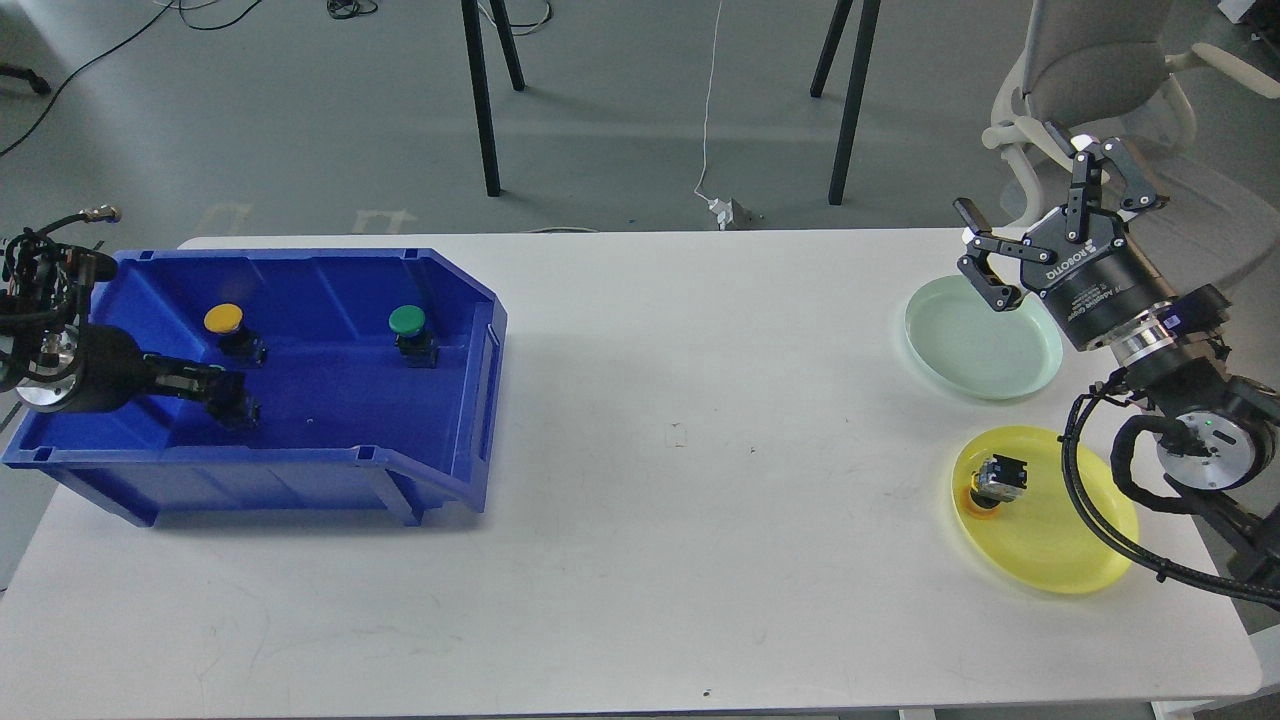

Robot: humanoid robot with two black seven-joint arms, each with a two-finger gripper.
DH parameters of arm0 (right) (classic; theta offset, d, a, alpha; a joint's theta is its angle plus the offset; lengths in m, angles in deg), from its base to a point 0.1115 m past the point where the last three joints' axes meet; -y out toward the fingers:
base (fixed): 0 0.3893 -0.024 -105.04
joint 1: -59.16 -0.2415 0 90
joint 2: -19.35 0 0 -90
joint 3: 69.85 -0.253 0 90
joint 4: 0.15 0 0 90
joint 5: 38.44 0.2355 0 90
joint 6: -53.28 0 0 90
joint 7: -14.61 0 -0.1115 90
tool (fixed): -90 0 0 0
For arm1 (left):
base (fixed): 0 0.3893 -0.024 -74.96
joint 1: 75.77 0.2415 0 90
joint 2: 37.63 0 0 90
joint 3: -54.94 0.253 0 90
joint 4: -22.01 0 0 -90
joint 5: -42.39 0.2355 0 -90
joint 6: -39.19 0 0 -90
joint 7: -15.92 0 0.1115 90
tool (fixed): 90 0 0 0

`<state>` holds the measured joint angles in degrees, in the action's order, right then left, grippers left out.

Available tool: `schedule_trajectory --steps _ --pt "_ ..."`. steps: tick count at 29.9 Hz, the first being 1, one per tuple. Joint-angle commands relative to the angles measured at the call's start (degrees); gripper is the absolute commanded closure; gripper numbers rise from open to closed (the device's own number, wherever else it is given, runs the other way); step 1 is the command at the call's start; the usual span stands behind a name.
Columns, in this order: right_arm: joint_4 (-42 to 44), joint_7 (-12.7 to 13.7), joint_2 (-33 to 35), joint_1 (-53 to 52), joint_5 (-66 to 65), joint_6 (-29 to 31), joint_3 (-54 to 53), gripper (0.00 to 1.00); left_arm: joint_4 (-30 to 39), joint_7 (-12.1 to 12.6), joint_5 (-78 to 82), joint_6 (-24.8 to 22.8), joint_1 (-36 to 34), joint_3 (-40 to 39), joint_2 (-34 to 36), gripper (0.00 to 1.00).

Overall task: Pass button and place on color plate
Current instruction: 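Lift the green button out of the bin with the left gripper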

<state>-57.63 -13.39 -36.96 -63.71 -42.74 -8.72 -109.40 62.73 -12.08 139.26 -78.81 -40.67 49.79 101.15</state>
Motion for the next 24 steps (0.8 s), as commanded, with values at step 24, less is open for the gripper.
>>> schedule_trajectory --steps 24 --pt "-1.1 0.0 -0.4 -1.0 -0.3 0.0 -3.3 0.04 14.6 0.0 -54.5 0.0 -7.7 -13.5 -22.7 0.69"
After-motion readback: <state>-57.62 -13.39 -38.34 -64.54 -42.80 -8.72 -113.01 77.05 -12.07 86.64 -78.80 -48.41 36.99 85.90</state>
